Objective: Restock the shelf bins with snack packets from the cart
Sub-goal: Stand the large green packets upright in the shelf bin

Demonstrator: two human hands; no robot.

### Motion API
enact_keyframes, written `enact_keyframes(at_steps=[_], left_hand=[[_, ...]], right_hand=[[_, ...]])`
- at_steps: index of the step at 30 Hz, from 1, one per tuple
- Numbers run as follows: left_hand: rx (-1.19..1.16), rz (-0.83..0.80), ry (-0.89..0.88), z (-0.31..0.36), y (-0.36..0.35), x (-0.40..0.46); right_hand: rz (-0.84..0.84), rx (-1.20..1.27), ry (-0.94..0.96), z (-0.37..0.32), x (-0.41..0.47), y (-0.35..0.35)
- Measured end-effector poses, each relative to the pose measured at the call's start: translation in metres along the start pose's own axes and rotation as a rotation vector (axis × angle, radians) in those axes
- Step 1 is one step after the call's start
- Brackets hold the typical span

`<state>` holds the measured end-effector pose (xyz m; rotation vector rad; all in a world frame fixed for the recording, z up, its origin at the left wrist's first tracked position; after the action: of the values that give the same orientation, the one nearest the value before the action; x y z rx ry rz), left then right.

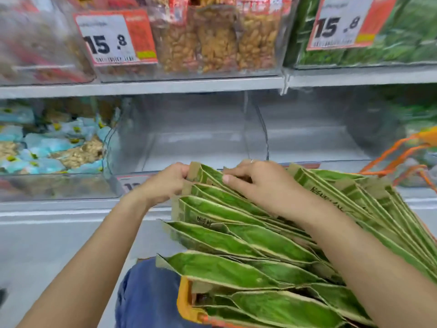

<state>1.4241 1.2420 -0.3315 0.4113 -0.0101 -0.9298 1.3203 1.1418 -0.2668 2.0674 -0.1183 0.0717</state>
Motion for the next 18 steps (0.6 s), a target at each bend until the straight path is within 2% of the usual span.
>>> enact_keyframes(at_steps=[3,6,8,10,12,15,18], left_hand=[[-0.171,0.112,0.040,-0.005,0.003,-0.011],[-0.259,0.222,-0.064,0.037,0.017,-0.019],[-0.248,0.287,-0.165,0.072,0.027,-0.023],[-0.261,0.332,-0.233,0.101,0.031,-0.028],[-0.309,0.283,-0.200,0.111,0.026,-0.030],[-0.244,0.123,-0.136,0.109,0.000,-0.031],[-0.232,0.185,-0.180,0.112,-0.011,-0.036]], right_hand=[[0.014,0.123,-0.072,0.002,-0.006,0.001],[0.062,0.210,-0.066,0.003,-0.002,0.010],[0.165,0.264,-0.062,0.001,-0.002,0.024],[0.323,0.461,-0.062,0.000,-0.010,0.048],[0.413,0.587,-0.042,-0.002,-0.022,0.066],[0.462,0.632,-0.041,0.000,-0.035,0.077],[0.444,0.691,-0.032,0.005,-0.041,0.077]])
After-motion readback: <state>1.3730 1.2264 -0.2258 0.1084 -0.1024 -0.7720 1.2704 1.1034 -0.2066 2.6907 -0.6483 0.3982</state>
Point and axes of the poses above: each hand's wrist, its own x-axis towards the middle knuckle, its own y-axis out of the back of the hand, z = x × y, the point moved 10 cm from there along x, towards the middle knuckle, and after that the axes turned 4 degrees about y, right-handed, at the moved point
